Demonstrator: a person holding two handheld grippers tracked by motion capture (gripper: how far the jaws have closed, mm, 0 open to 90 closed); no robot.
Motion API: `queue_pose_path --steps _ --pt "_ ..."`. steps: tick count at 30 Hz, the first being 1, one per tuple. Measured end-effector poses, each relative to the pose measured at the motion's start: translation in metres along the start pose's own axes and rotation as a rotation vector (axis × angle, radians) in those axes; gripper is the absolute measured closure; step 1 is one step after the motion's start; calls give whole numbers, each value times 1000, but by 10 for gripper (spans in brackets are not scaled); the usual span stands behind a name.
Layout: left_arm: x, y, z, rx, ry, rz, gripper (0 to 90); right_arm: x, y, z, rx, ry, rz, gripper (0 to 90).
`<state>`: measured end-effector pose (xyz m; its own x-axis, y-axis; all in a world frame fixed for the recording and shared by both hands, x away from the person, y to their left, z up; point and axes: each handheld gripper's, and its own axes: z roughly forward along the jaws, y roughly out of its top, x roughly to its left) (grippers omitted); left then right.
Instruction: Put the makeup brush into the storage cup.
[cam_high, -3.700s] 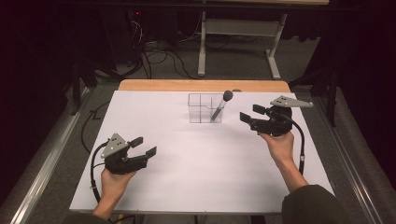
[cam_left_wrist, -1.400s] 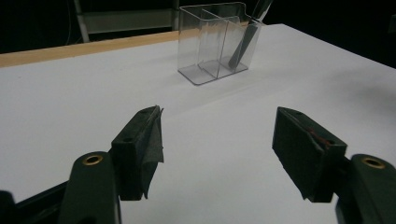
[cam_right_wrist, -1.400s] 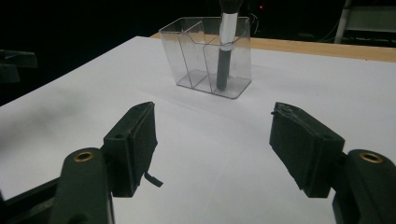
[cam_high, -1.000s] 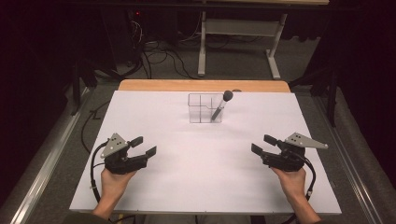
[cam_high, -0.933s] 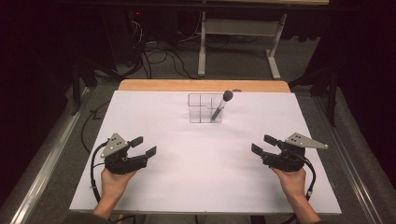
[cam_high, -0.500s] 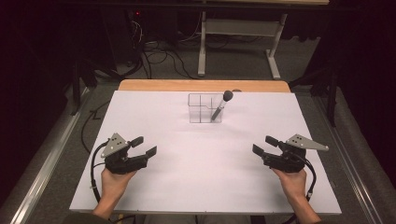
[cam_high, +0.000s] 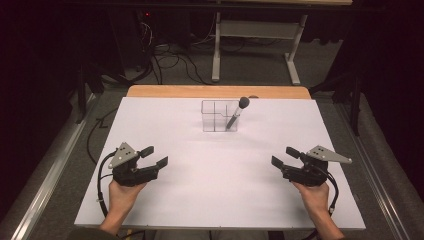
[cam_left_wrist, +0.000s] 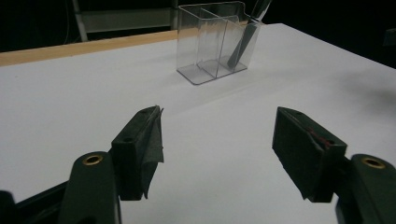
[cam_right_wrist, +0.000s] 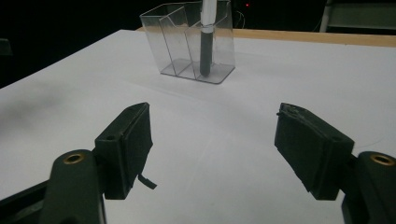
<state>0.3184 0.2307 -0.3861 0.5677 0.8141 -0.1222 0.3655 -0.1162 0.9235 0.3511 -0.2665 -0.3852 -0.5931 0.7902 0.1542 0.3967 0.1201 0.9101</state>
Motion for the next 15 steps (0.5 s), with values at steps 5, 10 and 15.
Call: queue_pose_path --steps 5,10,15 --pt "0 0 0 0 0 -2 334 -1 -3 2 8 -11 0 286" --pt "1 0 0 1 -1 -2 334 -3 -6 2 10 -27 2 282" --pt "1 0 1 2 -1 -2 333 -5 -9 1 15 -40 10 279"
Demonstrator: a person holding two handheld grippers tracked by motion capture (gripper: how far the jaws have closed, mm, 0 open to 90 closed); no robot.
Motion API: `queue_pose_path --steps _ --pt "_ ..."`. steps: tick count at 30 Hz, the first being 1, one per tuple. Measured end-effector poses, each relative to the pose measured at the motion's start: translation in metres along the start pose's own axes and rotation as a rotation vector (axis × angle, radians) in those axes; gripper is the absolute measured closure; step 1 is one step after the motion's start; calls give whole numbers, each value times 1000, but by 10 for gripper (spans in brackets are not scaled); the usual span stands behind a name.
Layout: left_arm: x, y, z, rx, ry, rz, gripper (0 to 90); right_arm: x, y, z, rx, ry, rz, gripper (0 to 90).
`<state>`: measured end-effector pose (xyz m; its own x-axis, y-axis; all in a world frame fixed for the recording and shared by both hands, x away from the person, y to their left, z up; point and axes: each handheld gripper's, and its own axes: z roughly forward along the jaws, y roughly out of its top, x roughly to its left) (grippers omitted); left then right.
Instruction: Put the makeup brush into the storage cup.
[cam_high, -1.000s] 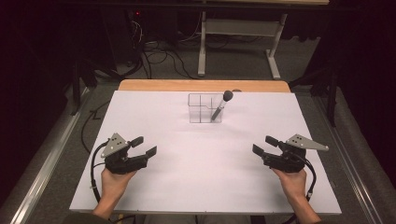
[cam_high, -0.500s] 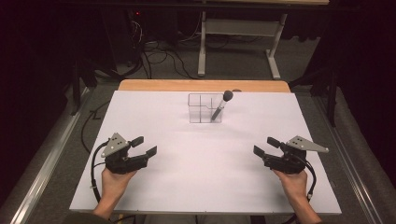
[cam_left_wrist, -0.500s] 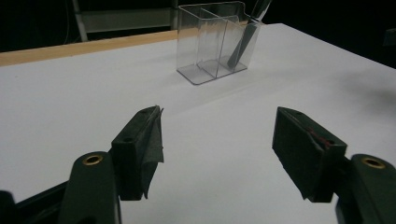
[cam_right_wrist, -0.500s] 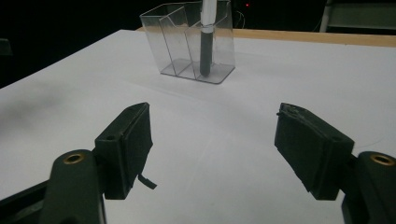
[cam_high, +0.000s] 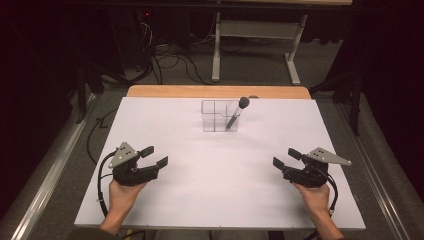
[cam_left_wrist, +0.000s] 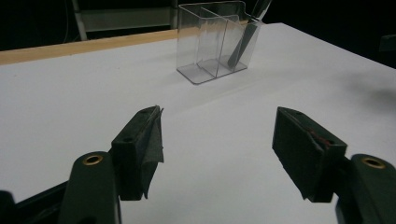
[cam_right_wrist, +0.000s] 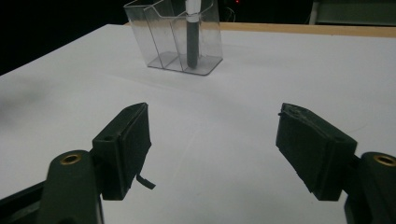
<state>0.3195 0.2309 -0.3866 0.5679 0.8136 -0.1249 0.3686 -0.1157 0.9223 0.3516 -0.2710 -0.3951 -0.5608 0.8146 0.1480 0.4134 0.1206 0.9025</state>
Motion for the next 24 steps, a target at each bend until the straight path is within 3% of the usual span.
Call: queue_pose_path --steps 12,24 --pt "0 0 1 8 -4 -4 333 -3 -8 1 6 -14 23 268" --pt "2 0 0 6 -1 -15 333 -6 -13 -5 -30 -29 42 246"
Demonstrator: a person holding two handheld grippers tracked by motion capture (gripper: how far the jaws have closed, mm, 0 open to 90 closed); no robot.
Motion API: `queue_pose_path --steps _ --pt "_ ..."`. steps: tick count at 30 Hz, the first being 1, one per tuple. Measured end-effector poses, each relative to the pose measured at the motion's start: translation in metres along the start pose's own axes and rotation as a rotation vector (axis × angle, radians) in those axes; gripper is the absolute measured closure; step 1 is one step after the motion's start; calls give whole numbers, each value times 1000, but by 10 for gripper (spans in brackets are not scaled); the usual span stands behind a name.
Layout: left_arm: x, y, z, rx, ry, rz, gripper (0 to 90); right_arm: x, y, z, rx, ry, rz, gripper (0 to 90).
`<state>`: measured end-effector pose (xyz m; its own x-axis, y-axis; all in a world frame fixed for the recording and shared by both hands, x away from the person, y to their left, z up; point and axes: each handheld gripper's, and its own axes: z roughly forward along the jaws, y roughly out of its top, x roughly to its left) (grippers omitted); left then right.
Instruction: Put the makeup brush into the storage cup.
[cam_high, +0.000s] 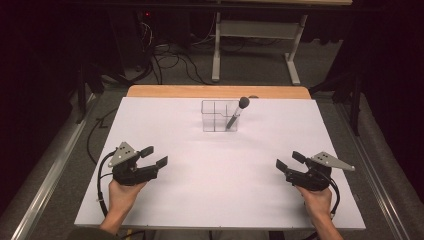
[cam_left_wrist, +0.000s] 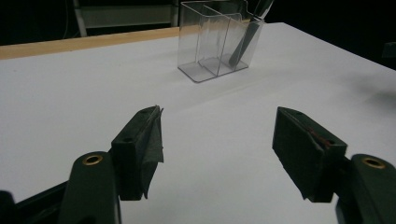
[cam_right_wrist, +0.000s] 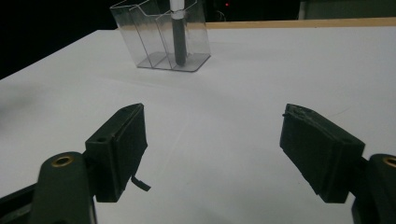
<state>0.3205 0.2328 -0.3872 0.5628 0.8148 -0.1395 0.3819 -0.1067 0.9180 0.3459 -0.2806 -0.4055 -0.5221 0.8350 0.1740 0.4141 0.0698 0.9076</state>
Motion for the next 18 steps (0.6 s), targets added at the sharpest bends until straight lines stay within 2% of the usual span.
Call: queue_pose_path --steps 18 --pt "2 -1 1 4 1 -11 333 2 -5 -1 -16 -5 -16 230"
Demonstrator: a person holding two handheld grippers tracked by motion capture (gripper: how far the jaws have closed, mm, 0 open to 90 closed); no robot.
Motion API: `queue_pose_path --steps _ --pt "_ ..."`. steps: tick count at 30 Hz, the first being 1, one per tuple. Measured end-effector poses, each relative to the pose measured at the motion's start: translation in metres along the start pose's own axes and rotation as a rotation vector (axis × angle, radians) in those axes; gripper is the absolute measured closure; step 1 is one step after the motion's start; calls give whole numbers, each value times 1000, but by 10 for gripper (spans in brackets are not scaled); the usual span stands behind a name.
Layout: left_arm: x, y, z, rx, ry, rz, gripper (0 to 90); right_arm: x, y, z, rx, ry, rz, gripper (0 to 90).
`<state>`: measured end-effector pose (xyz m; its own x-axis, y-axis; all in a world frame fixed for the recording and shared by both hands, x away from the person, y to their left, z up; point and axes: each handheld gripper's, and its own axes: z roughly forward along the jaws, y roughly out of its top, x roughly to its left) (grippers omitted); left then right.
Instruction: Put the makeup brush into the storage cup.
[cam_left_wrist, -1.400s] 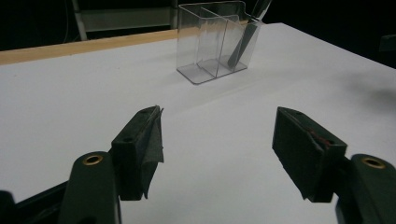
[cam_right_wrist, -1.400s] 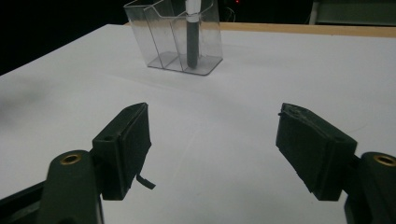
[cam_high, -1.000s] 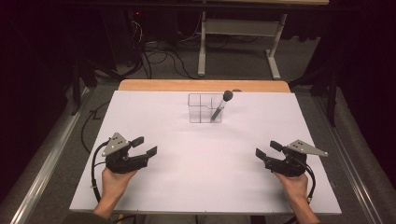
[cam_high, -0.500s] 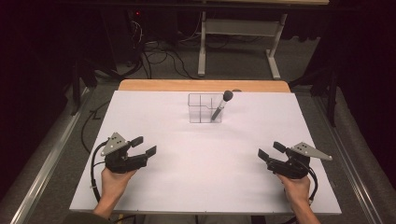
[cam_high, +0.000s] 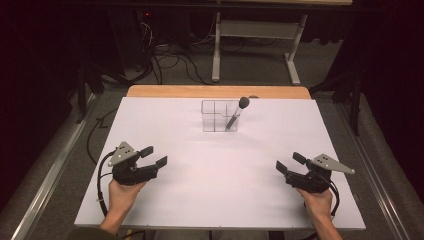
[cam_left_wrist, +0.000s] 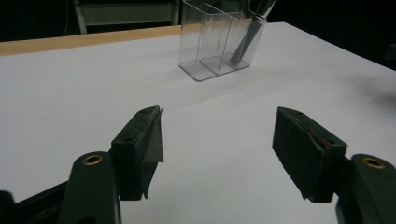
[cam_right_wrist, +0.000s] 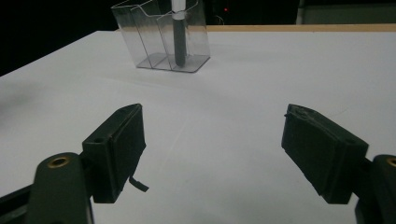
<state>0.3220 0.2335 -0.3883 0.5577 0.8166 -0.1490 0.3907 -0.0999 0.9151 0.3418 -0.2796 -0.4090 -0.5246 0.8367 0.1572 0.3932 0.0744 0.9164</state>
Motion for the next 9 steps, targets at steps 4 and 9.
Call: queue_pose_path --steps 4,9 --pt "0 0 0 0 0 -1 333 0 0 0 -3 -3 -4 227" --pt "0 0 0 0 1 0 333 0 0 0 -8 -8 -6 225"
